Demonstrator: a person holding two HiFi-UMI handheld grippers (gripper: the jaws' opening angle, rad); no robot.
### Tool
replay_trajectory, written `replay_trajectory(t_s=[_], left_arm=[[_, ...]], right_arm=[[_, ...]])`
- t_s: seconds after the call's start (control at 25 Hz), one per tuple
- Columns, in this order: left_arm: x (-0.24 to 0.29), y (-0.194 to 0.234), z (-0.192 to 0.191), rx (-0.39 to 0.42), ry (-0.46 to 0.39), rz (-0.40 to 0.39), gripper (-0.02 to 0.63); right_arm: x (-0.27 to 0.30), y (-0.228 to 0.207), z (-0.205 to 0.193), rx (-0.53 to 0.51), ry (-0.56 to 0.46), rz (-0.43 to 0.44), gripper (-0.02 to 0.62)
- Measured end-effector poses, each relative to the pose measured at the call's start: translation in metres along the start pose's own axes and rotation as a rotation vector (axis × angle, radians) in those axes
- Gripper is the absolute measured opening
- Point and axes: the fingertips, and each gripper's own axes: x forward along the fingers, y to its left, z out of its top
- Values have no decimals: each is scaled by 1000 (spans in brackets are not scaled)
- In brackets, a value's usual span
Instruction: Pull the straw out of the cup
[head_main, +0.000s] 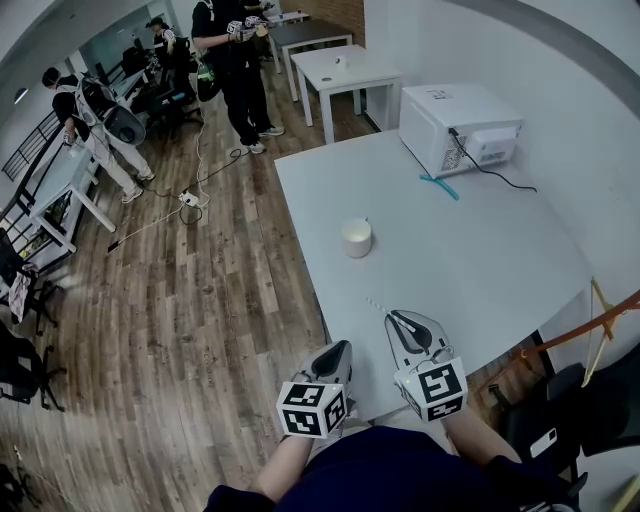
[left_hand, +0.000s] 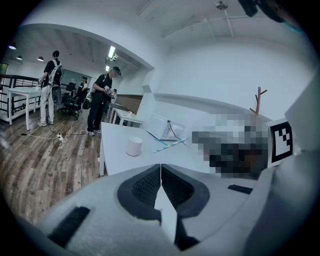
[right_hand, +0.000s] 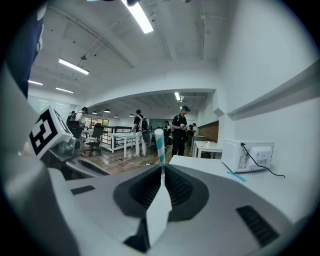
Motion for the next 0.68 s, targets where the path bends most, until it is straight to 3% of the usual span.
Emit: replay_trajectory(t_s=[0.68], left_arm=[[2, 1, 3, -6, -1, -4, 20]], right_arm=[[6, 3, 4, 15, -18, 10, 43]])
